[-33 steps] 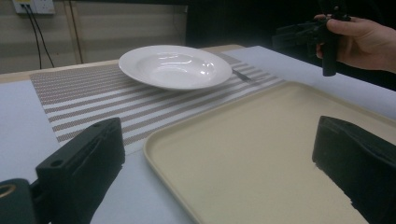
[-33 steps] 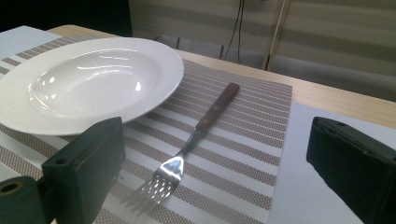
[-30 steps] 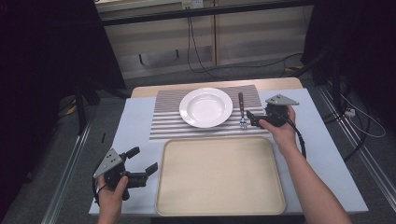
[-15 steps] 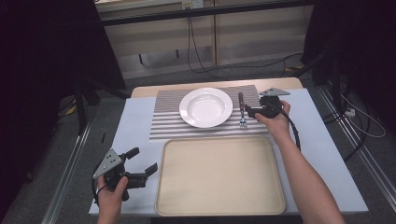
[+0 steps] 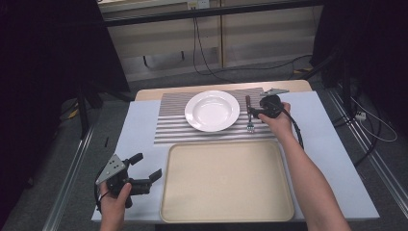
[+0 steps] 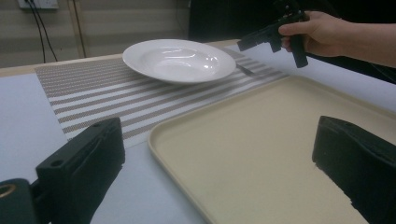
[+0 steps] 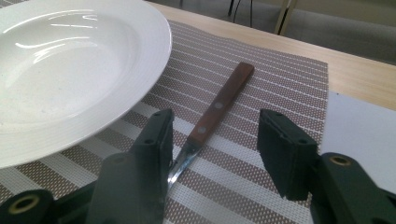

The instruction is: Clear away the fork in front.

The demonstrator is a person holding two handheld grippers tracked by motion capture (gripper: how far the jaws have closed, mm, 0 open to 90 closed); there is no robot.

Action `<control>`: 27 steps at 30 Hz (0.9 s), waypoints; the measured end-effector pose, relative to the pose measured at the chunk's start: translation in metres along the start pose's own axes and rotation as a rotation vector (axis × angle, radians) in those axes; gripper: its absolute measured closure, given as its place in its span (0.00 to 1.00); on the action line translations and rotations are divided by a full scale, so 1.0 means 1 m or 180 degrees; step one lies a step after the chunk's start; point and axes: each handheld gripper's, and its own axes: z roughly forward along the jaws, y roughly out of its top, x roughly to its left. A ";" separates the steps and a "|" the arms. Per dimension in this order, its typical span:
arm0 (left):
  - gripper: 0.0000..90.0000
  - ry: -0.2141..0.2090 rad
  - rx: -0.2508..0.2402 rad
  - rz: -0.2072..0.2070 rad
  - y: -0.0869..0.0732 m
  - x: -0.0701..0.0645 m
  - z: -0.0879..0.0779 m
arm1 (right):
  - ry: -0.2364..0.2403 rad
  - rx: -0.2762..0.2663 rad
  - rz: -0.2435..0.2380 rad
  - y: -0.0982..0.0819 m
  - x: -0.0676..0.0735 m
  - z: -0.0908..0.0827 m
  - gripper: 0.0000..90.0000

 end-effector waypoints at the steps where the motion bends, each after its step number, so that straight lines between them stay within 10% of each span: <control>1: 0.03 0.0002 0.0000 -0.0006 0.000 0.000 0.000 | 0.0019 0.0029 -0.0010 0.000 0.000 0.002 0.56; 27: 0.03 0.0028 0.0011 -0.0058 -0.003 0.005 -0.003 | 0.0012 0.0540 0.0169 0.005 0.002 0.041 0.86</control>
